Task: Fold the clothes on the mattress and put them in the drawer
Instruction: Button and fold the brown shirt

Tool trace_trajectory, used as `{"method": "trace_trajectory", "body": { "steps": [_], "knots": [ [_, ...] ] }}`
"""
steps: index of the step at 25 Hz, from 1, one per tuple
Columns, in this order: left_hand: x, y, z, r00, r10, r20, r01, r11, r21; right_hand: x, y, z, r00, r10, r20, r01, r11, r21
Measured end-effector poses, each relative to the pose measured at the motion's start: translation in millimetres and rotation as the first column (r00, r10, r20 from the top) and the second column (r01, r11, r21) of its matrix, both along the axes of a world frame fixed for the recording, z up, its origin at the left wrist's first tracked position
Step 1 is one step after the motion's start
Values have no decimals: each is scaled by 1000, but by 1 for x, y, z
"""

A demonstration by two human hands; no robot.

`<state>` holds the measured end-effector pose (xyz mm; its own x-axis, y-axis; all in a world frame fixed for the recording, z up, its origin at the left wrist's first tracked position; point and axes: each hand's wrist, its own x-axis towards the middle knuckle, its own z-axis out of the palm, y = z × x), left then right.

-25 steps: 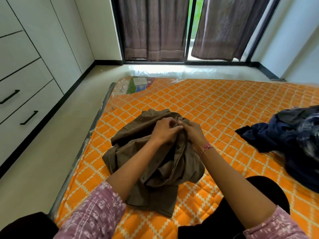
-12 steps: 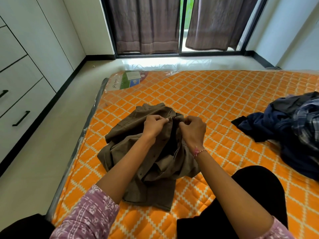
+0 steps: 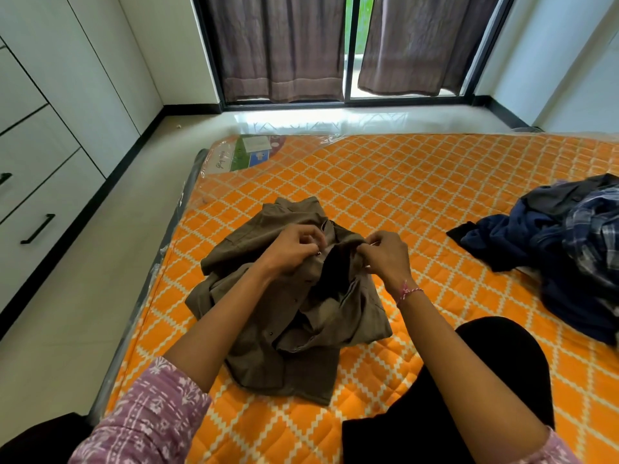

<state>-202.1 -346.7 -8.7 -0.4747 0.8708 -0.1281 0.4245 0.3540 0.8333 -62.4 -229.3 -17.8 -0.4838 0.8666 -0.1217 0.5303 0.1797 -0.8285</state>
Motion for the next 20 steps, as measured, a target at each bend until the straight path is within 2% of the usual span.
{"method": "trace_trajectory", "body": {
  "steps": [2,5,10,16,18,20],
  "knots": [
    [8,2,2,999,-11,-50,8,998,-58,1,-6,2,999,18,-42,-19,1000,-25],
    [21,5,0,994,44,-102,-44,999,5,-2,-23,0,994,71,-78,-68,997,42],
    [33,0,-15,976,217,-31,-213,972,100,-6,-35,-11,984,59,-167,-66,997,-39],
    [42,4,-15,921,338,-193,-296,931,213,-4,-48,-15,979,53,-199,1,965,262],
    [43,6,-13,922,334,-195,-294,933,207,-5,-49,-18,973,92,-213,-27,957,290],
    [43,7,-13,932,311,-185,-278,943,183,-6,-46,-18,969,100,-224,-41,967,253]
  ]
}}
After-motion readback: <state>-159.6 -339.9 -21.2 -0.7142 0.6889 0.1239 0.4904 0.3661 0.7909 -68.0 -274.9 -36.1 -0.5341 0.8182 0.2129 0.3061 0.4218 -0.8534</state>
